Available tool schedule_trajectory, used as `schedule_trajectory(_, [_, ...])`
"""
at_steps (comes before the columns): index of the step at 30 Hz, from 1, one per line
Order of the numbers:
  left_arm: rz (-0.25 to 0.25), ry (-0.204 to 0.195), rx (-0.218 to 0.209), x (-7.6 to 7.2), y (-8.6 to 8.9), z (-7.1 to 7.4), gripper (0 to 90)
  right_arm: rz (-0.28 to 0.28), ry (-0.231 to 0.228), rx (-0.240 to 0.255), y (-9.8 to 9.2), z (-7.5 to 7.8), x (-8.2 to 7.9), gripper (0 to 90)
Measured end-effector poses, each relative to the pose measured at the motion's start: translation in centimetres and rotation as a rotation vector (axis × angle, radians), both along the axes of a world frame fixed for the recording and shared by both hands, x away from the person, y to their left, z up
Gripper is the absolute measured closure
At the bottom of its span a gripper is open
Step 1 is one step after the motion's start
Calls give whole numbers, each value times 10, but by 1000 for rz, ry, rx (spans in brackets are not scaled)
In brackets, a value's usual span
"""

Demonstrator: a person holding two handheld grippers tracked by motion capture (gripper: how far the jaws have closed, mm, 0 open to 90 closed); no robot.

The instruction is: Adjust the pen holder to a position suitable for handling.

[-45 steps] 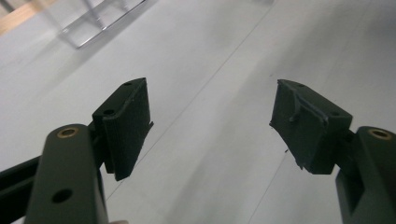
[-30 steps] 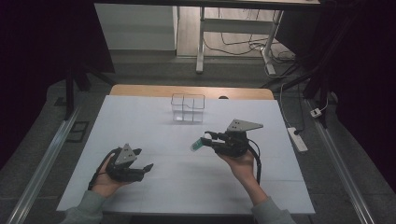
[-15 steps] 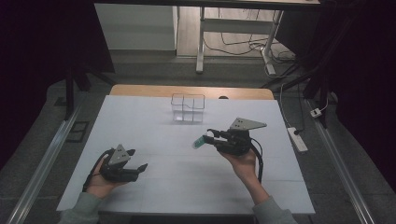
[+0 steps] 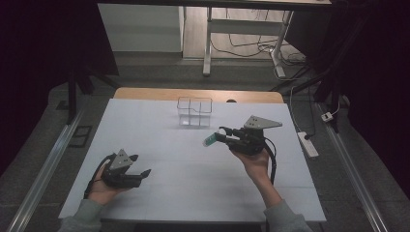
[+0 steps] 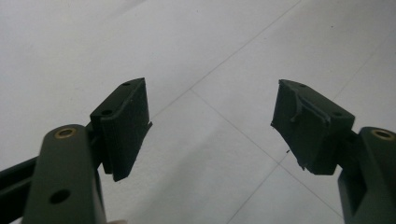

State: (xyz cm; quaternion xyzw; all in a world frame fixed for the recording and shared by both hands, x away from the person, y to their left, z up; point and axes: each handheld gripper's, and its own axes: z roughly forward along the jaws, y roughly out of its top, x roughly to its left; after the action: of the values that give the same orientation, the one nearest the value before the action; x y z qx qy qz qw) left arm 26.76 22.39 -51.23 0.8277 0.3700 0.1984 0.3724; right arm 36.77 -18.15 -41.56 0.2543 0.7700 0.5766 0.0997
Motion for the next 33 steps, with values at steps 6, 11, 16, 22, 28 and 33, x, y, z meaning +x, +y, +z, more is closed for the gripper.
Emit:
schedule_trajectory(6, [11, 0, 0, -5, 3, -1, 270, -9, -17, 13, 0, 6, 6, 638])
schedule_trajectory(11, [19, 5, -13, -6, 5, -1, 270, -17, -34, 11, -1, 11, 10, 638])
schedule_trajectory(16, [12, 4, -11, -5, 4, -1, 270, -29, -44, 13, -4, 14, 11, 637])
schedule_trajectory(22, [9, 6, -9, -3, 3, -1, 270, -42, -45, 15, -8, 16, 14, 637])
schedule_trajectory(28, [6, 9, -4, -3, 2, -1, 269, -52, -44, 14, -10, 17, 17, 638])
schedule_trajectory(33, [9, 6, -6, -3, 3, -1, 269, -58, -45, 10, -9, 18, 22, 637])
